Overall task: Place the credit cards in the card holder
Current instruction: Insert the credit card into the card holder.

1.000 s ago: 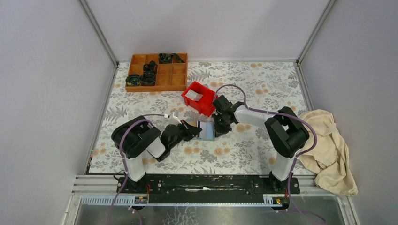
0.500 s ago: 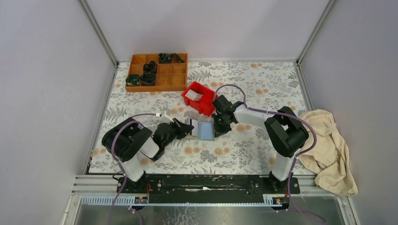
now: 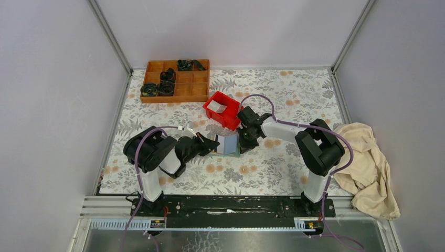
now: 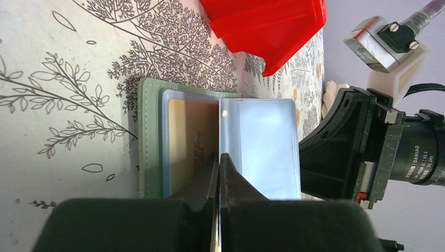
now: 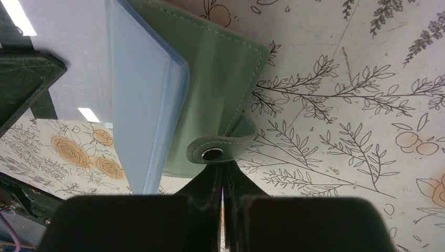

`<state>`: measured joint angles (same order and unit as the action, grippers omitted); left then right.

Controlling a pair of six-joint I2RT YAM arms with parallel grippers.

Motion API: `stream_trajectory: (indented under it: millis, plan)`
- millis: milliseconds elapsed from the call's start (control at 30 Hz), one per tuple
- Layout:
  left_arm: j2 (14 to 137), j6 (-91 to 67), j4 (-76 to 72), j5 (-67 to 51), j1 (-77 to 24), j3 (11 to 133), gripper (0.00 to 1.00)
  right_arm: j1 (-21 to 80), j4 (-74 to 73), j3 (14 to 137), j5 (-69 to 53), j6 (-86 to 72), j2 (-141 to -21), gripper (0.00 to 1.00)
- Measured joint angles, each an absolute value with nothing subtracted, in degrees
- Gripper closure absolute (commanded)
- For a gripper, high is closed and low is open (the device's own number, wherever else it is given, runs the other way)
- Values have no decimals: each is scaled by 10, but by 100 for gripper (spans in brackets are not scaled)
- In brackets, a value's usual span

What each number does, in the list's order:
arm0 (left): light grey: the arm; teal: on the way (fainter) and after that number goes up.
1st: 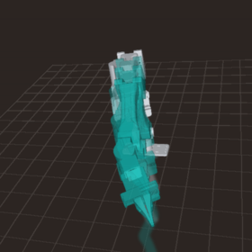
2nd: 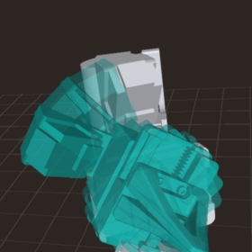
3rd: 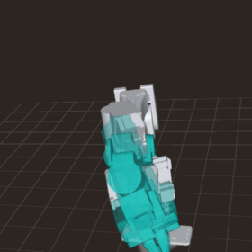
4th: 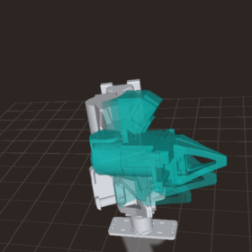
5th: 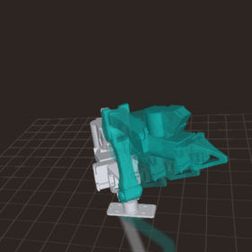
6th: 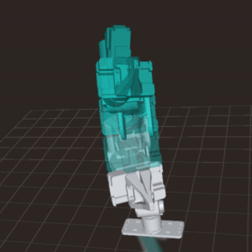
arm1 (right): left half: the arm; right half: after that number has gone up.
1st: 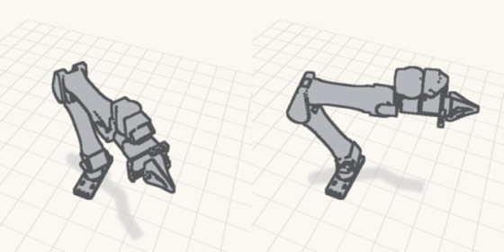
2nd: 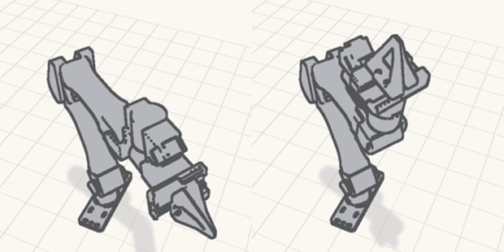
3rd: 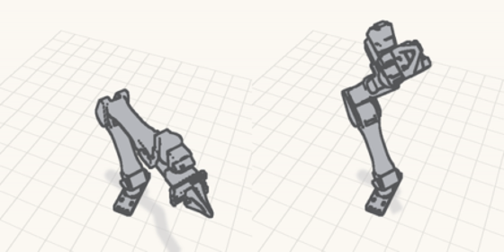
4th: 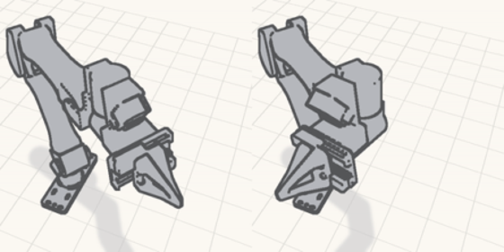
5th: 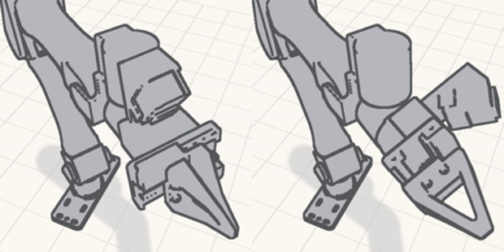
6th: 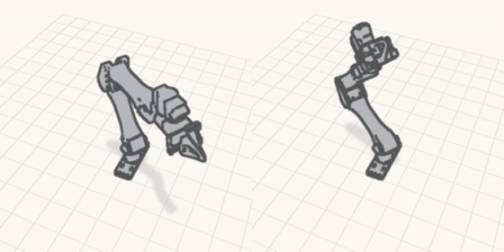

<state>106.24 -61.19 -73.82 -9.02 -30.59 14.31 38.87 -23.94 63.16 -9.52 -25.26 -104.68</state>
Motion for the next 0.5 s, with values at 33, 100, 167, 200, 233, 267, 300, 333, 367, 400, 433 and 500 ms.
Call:
stream_trajectory:
  millis: [33, 100, 167, 200, 233, 267, 300, 333, 367, 400, 433, 500]
  plan:
    - [1064, -614, -740, -92, -306, 143, 100, 389, -239, 632, -95, -253, -1047, 98]
    - [1065, -617, -741, -94, -305, 143, 100, 389, -239, 632, -95, -253, -1047, 97]
    - [1064, -619, -741, -95, -305, 143, 100, 389, -239, 632, -95, -253, -1047, 97]
    - [1063, -619, -741, -96, -305, 143, 100, 389, -240, 632, -95, -252, -1047, 97]
    - [1061, -619, -740, -97, -305, 142, 100, 389, -240, 632, -95, -252, -1047, 96]
    - [1058, -619, -739, -99, -304, 139, 100, 389, -240, 632, -95, -252, -1047, 96]
    - [1054, -619, -737, -99, -304, 137, 100, 389, -240, 632, -95, -252, -1047, 96]
    - [1051, -619, -736, -100, -303, 134, 100, 389, -240, 632, -95, -251, -1047, 96]
    - [1046, -619, -735, -101, -303, 131, 100, 389, -240, 632, -95, -251, -1047, 96]
    - [1040, -619, -732, -101, -303, 127, 100, 389, -240, 632, -94, -251, -1047, 96]
    - [1036, -619, -730, -102, -303, 125, 100, 389, -240, 632, -94, -251, -1047, 95]
    - [1025, -619, -724, -103, -303, 123, 100, 390, -240, 632, -91, -251, -1046, 94]
